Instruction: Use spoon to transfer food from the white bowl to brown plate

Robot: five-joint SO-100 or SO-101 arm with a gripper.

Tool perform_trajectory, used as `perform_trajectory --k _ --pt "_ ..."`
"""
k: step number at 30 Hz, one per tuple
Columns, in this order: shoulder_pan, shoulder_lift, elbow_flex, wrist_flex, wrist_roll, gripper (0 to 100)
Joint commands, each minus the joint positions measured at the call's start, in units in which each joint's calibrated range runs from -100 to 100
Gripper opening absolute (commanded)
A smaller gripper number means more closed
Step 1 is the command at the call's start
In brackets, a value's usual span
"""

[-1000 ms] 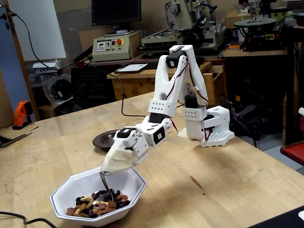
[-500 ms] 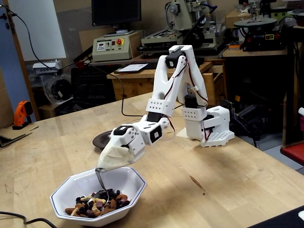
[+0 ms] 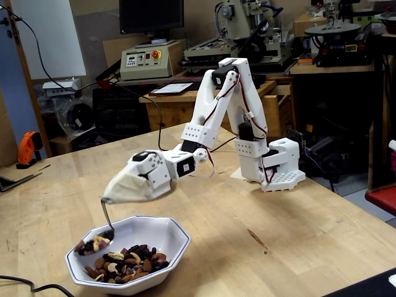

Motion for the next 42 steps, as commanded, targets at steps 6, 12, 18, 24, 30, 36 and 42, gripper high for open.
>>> perform_trajectory --k 6,12,18,24,30,36,42 --pt "0.8 -6.2 3.7 -7.4 0.0 4" --pt "0.9 -6.1 6.0 -11.6 0.0 4" --pt "0.9 -5.9 5.6 -14.6 0.0 4" --pt "2.3 -5.9 5.7 -14.8 0.0 4" --pt "7.2 -6.0 5.6 -14.8 0.0 4" --pt "11.6 -6.1 6.1 -14.8 0.0 4" --pt "14.0 -6.3 6.3 -14.8 0.0 4"
